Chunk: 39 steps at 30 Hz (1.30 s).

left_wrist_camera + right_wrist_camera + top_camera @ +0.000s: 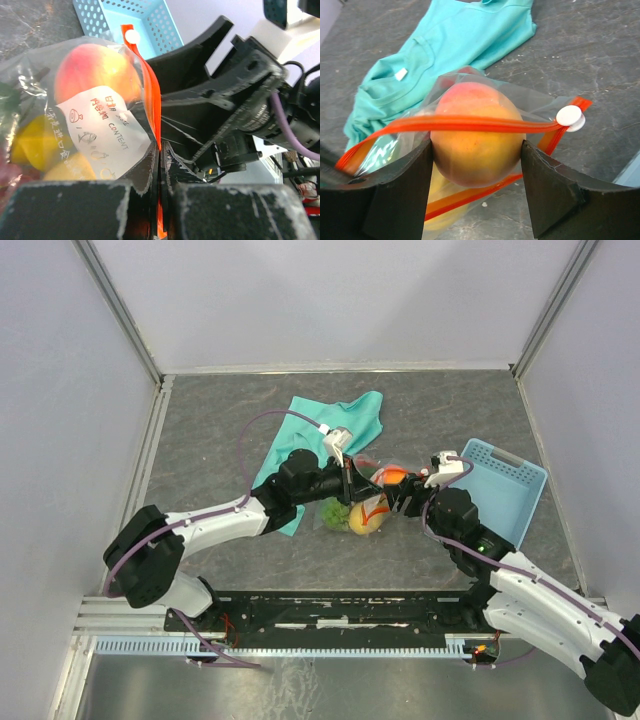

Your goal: Open the zip-top bag and remove the fake food

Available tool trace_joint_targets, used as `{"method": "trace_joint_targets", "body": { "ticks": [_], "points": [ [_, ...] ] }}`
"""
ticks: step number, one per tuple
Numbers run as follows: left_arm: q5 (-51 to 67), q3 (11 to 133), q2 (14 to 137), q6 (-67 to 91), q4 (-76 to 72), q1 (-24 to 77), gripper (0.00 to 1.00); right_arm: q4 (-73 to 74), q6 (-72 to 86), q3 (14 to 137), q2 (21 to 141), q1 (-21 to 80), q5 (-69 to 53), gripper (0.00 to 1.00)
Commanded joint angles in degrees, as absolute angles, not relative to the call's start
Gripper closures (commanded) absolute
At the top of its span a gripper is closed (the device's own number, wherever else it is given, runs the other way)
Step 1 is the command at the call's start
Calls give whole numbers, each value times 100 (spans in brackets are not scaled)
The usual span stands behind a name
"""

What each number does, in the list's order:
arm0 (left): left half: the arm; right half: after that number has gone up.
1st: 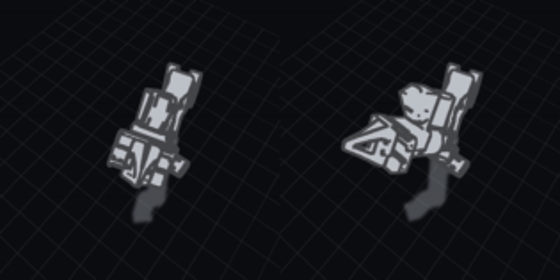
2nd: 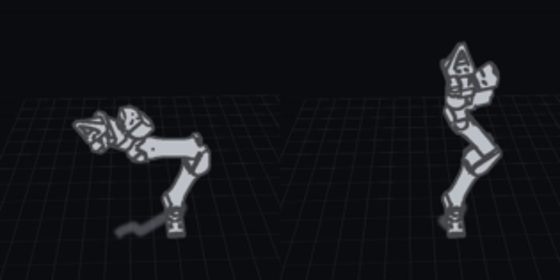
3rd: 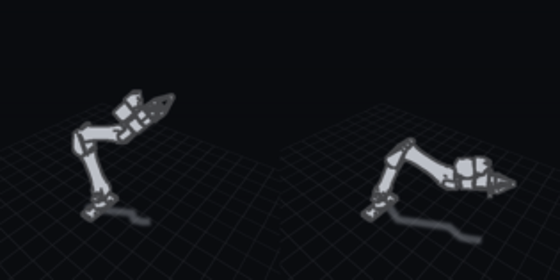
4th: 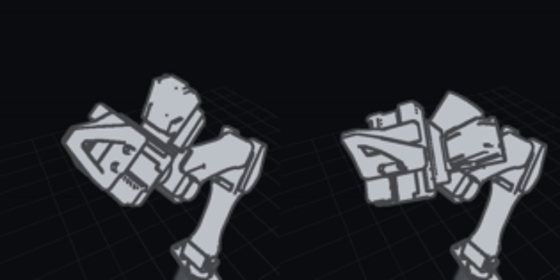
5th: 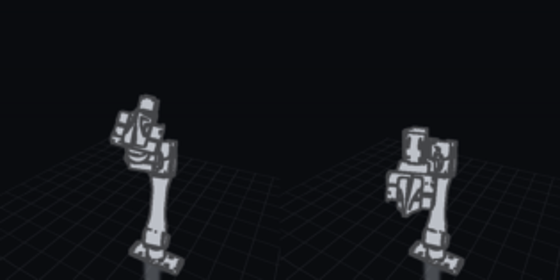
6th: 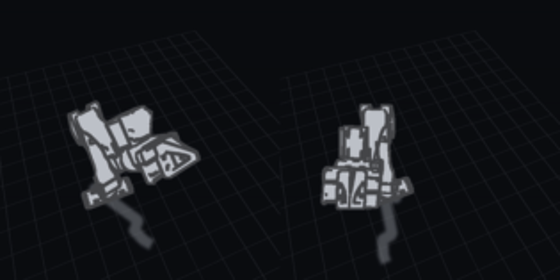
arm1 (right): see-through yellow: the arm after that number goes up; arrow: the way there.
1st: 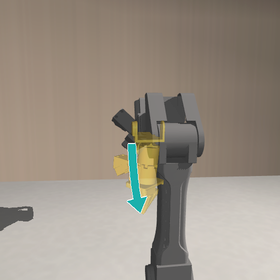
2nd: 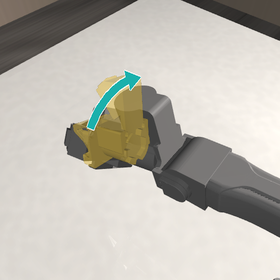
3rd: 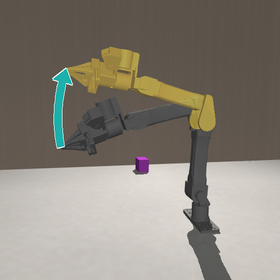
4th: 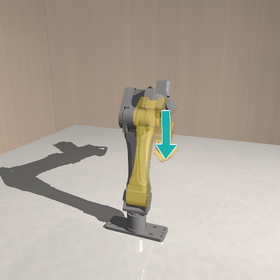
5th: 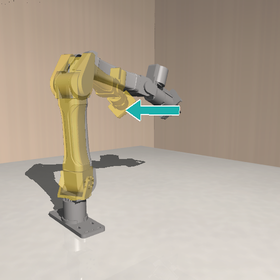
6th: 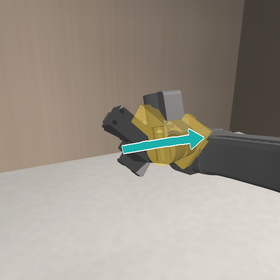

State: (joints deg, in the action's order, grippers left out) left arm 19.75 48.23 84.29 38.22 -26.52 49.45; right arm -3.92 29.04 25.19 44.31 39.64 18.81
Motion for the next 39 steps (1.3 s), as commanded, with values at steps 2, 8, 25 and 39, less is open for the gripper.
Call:
{"method": "trace_joint_targets", "body": {
  "ticks": [2,8,25,39],
  "points": [
    [1378,4888,8367,3708,-2923,4794,97,-150,3249,2450,4135,3946,1448,58],
    [1147,4959,8432,3885,-3026,4711,97,20,3270,2415,4119,3946,1319,58],
    [1426,5346,9014,3782,-2802,4588,97,323,3301,2428,3615,3946,770,59],
    [1223,5332,9043,3643,-2598,4478,97,1583,3170,2739,2282,3938,1407,60]
  ]
}}
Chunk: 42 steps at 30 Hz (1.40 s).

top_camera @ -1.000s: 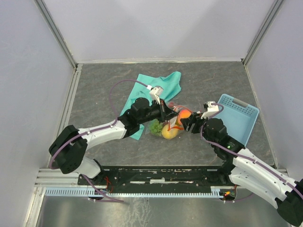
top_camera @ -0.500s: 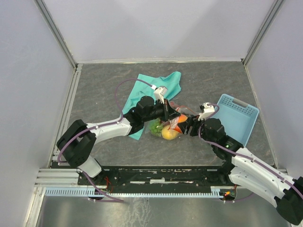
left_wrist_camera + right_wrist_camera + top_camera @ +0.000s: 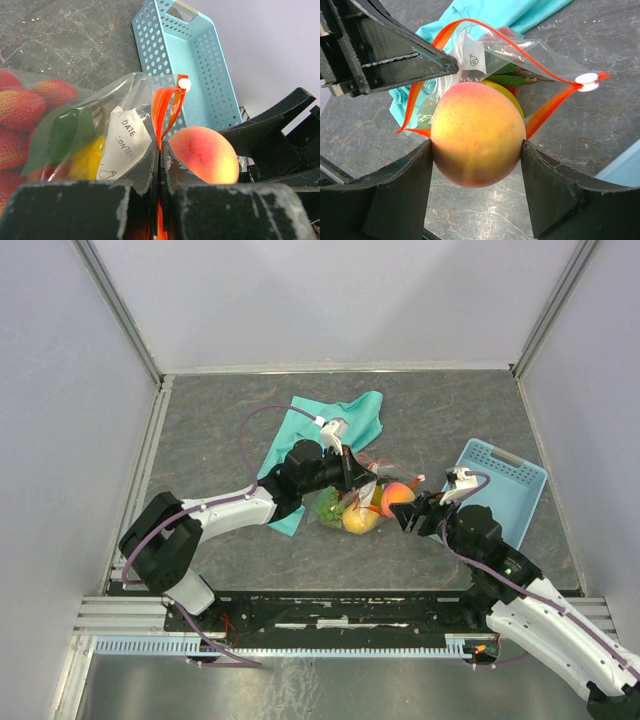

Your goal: Open the zip-top bag and remove the fake food

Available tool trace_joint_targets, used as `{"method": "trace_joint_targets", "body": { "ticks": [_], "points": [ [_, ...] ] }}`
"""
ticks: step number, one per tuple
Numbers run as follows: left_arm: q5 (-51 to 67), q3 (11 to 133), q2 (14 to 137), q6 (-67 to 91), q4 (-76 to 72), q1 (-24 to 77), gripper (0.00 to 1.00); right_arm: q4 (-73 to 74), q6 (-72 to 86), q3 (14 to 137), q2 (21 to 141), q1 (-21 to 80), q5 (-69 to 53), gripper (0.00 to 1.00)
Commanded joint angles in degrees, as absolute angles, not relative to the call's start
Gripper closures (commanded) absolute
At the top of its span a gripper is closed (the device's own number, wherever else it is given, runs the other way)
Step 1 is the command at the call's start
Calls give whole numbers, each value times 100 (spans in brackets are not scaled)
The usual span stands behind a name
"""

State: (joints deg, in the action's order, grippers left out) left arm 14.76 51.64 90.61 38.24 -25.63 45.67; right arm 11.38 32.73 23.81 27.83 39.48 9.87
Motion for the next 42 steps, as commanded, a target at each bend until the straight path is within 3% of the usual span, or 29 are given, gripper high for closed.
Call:
{"method": "trace_joint_targets", "body": {
  "ticks": [1,12,20,22,26,27,32,35,37,39,42],
  "points": [
    [1221,5309,9050,3632,-2593,4474,97,1752,3126,2816,2154,3940,1533,60],
    [1312,5043,8711,3496,-2546,4445,97,3406,3106,3361,1668,3927,4524,58],
    [1473,4759,8288,3478,-2531,4445,97,3481,3674,3142,2480,3635,4748,52],
    [1538,4700,8209,3436,-2532,4448,97,3381,3742,3048,2578,3426,4511,42],
    [1707,4637,8155,3410,-2545,4447,97,3125,3636,2969,2687,3253,4027,5],
    [1757,4632,8156,3402,-2555,4447,97,3057,3571,2989,2719,3244,3936,0],
    [2029,4649,8163,3393,-2586,4447,97,3108,3324,3332,2981,3245,3521,1],
    [2144,4636,8140,3414,-2632,4456,97,2316,2924,3206,2808,3244,2247,0],
    [2207,4641,8142,3427,-2656,4452,97,1401,2658,2958,2779,3244,775,9],
    [2260,4646,8153,3450,-2694,4451,97,797,2622,2912,3194,3245,-425,24],
    [2329,4649,8149,3506,-2719,4456,97,459,2641,3131,4123,3261,-1279,48]
  ]
}}
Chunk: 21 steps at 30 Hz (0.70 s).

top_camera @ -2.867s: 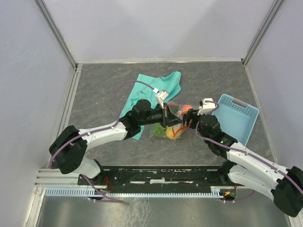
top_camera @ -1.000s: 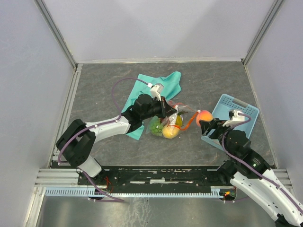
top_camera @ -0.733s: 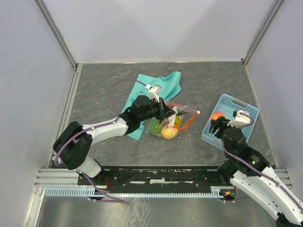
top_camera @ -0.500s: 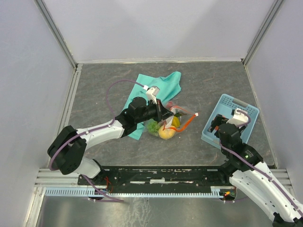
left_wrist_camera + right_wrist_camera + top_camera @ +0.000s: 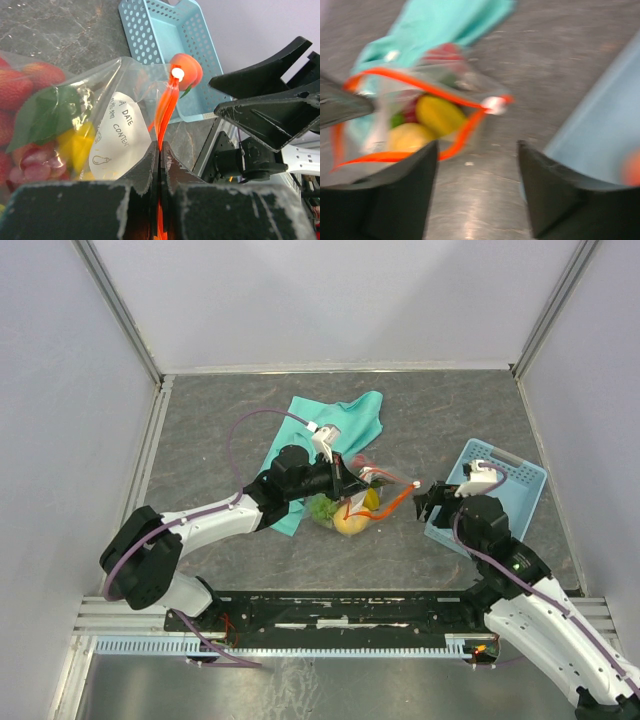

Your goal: Open the zip-top bag and remove the fake food

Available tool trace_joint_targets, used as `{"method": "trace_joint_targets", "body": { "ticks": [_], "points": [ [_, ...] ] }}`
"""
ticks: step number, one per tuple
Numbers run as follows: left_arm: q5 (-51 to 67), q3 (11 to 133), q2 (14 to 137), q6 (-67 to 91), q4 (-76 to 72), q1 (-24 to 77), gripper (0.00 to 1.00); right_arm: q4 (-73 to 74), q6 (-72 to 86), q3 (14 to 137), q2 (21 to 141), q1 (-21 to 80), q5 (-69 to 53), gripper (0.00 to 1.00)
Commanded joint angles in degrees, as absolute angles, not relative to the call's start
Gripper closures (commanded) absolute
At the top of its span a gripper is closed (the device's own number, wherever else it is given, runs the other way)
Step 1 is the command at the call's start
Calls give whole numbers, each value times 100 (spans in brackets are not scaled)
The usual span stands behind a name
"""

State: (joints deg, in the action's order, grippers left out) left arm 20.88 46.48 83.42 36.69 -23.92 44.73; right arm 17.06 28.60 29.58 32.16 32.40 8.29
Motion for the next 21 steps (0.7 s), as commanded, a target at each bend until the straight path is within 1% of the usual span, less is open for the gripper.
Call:
{"method": "trace_joint_targets", "body": {
  "ticks": [1,4,7,9,12,13,14,17,21],
  "points": [
    [2359,4643,8136,3525,-2733,4456,97,294,2683,3152,4383,3279,-1341,50],
    [2440,4604,8096,3574,-2769,4456,97,15,2703,3231,5067,3317,-1053,51],
    [2426,4502,8040,3577,-2769,4454,97,-195,2719,3389,5582,3335,-881,50],
    [2416,4416,8037,3568,-2765,4455,97,-261,2760,3477,5886,3361,-782,46],
    [2412,4280,8061,3587,-2817,4457,97,-457,2860,3424,6200,3469,-614,37],
    [2409,4224,8060,3606,-2865,4458,97,-555,2910,3362,6262,3498,-590,37],
    [2416,4174,8058,3632,-2929,4455,97,-676,2992,3263,6315,3517,-619,38],
    [2419,4073,8046,3665,-2988,4455,97,-1068,3177,3047,6377,3599,-821,46],
    [2434,4039,8017,3665,-2988,4452,97,-1186,3251,2943,6381,3666,-826,54]
  ]
}}
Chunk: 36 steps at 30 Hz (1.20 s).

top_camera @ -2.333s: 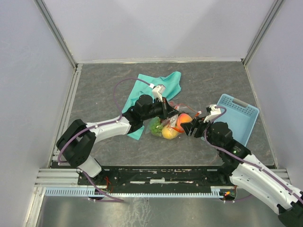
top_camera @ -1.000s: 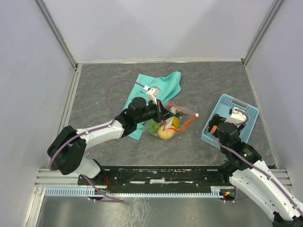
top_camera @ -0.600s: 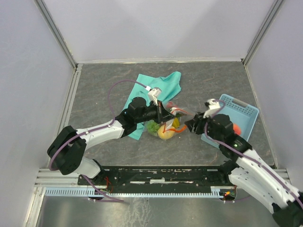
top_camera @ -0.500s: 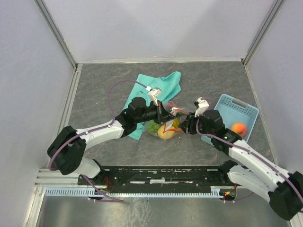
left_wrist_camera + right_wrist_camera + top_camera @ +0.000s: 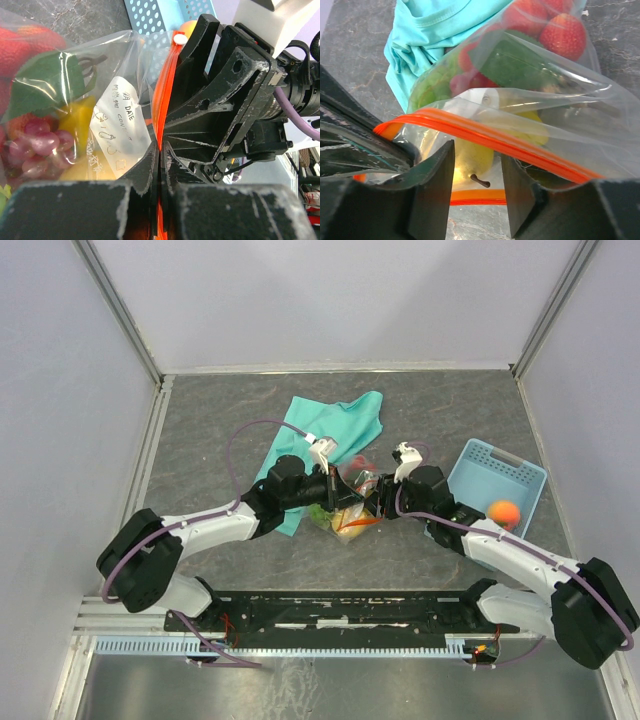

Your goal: Open the zip-top bag and remove the fake food

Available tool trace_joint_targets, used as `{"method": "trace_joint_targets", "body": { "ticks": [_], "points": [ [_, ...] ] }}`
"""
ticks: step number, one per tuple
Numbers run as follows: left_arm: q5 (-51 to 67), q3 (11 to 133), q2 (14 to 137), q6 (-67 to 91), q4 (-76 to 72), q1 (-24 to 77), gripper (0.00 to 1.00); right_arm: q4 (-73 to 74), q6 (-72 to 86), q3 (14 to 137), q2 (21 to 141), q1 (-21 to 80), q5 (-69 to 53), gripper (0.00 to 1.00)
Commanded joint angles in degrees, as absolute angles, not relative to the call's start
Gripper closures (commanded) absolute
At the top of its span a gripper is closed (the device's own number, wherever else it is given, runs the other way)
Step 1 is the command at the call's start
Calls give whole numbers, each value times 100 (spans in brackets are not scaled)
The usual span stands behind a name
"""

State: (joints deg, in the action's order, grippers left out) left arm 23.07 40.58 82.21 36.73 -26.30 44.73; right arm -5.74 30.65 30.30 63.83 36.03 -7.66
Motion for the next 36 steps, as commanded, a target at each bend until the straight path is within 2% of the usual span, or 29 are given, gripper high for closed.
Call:
{"method": "trace_joint_targets", "body": {
  "ticks": [1,14,21,23,25,27,31,36],
  "points": [
    [2430,4035,7999,3665,-2988,4449,97,-1160,3252,2944,6382,3670,-821,57],
    [2411,3979,7969,3656,-2971,4456,97,-723,3120,2719,6181,3735,-618,61],
    [2414,4004,7962,3661,-2959,4458,97,-782,3161,2699,6207,3763,-767,71],
    [2402,4000,7948,3644,-2922,4451,97,-712,3176,2676,6110,3775,-776,69],
    [2387,3999,7943,3631,-2901,4456,97,-642,3218,2612,5917,3771,-722,63],
    [2390,3999,7951,3622,-2896,4456,97,-554,3249,2557,5717,3771,-652,60],
    [2407,4023,7998,3638,-2916,4456,97,-436,3259,2502,5513,3773,-644,61],
    [2423,4043,8007,3672,-2936,4455,97,-646,3269,2469,5796,3772,-717,65]
  ]
}}
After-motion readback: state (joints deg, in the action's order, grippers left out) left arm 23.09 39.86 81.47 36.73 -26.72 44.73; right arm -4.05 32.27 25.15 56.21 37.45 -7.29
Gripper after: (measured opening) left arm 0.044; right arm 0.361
